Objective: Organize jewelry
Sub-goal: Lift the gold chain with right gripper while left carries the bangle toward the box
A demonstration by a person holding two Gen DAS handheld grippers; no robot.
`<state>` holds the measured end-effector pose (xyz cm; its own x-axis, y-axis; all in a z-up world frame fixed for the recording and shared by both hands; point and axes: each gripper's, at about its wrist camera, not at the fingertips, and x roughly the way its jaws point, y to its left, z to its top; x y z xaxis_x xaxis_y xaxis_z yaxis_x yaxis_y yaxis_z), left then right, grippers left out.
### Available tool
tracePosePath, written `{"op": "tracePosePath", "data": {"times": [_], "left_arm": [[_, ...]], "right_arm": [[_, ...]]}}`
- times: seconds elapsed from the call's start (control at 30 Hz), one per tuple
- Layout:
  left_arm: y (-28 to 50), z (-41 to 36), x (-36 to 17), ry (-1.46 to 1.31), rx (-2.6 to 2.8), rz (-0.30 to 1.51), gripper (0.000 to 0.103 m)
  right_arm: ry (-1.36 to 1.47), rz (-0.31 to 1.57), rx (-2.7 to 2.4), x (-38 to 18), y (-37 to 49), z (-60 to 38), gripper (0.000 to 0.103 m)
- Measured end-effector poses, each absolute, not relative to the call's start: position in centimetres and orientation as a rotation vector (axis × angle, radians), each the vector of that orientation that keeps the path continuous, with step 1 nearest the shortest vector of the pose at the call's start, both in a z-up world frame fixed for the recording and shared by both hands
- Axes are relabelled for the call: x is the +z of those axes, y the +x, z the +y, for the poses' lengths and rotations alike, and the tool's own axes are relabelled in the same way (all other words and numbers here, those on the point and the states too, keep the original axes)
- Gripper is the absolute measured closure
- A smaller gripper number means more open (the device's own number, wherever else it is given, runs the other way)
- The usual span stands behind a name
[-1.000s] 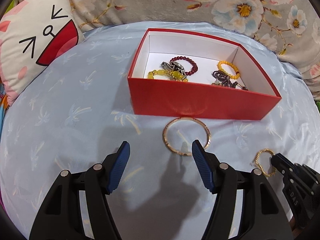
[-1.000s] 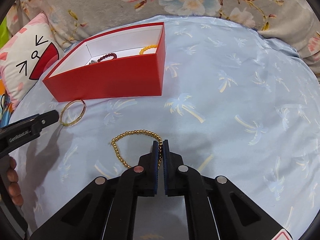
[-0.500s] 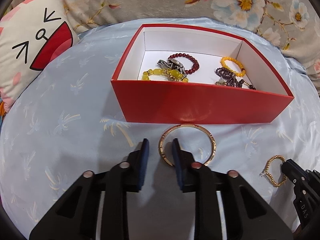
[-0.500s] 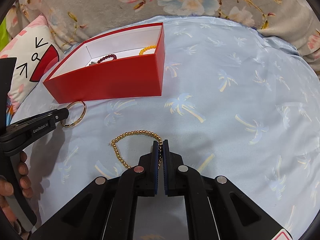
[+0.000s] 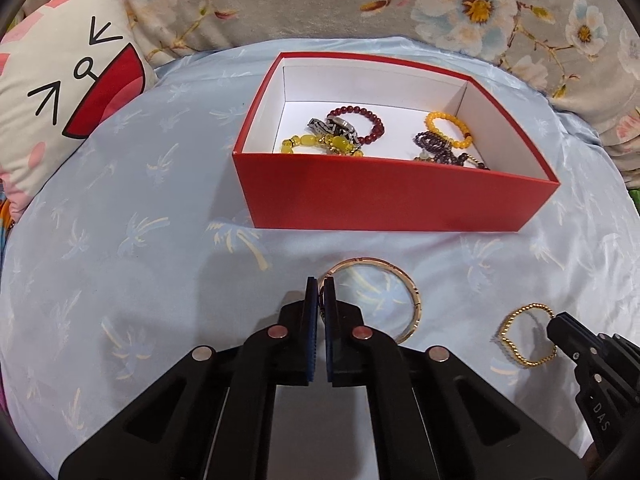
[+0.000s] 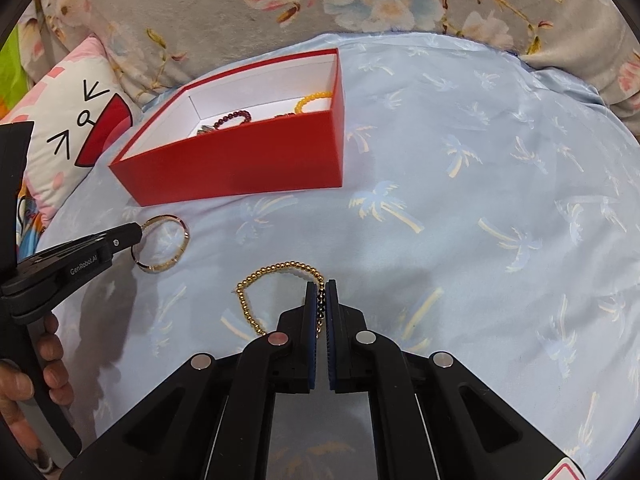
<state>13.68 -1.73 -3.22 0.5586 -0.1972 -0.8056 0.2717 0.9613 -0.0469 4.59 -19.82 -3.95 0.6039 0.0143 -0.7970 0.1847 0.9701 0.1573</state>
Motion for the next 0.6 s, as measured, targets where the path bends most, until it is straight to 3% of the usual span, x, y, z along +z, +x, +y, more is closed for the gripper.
{"op": "tracePosePath", "data": {"times": [0.6], "left_arm": [[10.0,-1.0,-0.2,0.075,-0.314,0.907,0.100]], "right_arm": [[0.214,0.856,-0.013,-0.6,3.3,-17.0,0.099]]}}
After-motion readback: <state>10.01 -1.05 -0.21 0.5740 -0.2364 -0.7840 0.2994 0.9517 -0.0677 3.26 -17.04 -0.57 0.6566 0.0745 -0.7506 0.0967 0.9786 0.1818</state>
